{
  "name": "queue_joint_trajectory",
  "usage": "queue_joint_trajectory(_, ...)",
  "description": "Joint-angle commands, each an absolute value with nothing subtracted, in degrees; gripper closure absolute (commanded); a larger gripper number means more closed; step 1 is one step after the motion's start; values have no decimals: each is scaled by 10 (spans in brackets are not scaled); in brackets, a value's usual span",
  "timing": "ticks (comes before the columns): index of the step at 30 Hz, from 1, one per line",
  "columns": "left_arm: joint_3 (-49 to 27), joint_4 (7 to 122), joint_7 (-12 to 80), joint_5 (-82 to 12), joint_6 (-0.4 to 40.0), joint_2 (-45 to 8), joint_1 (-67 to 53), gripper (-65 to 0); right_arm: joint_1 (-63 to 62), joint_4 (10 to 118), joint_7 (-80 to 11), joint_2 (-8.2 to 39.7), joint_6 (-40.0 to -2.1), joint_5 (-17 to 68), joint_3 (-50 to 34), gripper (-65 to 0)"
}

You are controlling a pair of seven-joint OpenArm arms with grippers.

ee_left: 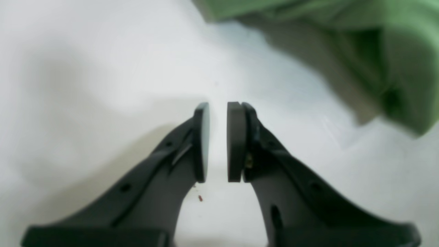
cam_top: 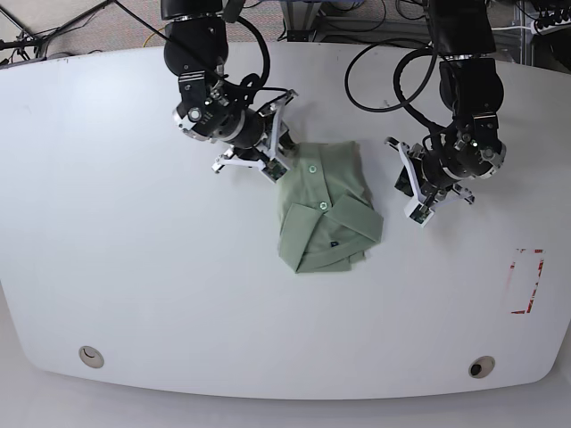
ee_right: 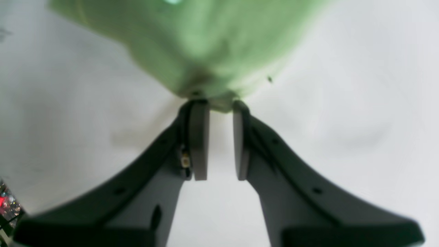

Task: Fold the T-shirt properly
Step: 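Reposition both grippers beside the collar of the folded shirt, then grasp the folded shirt at the collar with the left gripper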

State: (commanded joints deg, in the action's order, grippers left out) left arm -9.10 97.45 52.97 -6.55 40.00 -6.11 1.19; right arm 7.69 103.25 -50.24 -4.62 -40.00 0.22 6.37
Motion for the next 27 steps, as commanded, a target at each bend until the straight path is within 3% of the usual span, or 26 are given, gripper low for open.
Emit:
queue_joint_trajectory(7,-90,1056,530,-64,400,-35,13,-86,73,1055,-502,-44,-400,3,29,-116)
queue_joint_trajectory(12,-64,1069,529,-36,391,10,36,-232,61,1062,-502,-31,-400,3,-51,-116)
queue_joint_trajectory(15,-17,1066,525,-19,298,16,46,-317,51,1058,-502,-7,-400,3,-79,-116)
queue_joint_trajectory(20,63,1051,462,-18,154,28,44,-390,40,1056,-502,13,-400,3,-112,-116)
queue_joint_trajectory(23,95,1015,408,-17,100,32,40,-396,39,1056,-503,14,-400,3,-132,-116)
queue_joint_trajectory(27,118,933,365,-17,68,32,44,-396,35,1047,-503,14,-400,3,-150,-116)
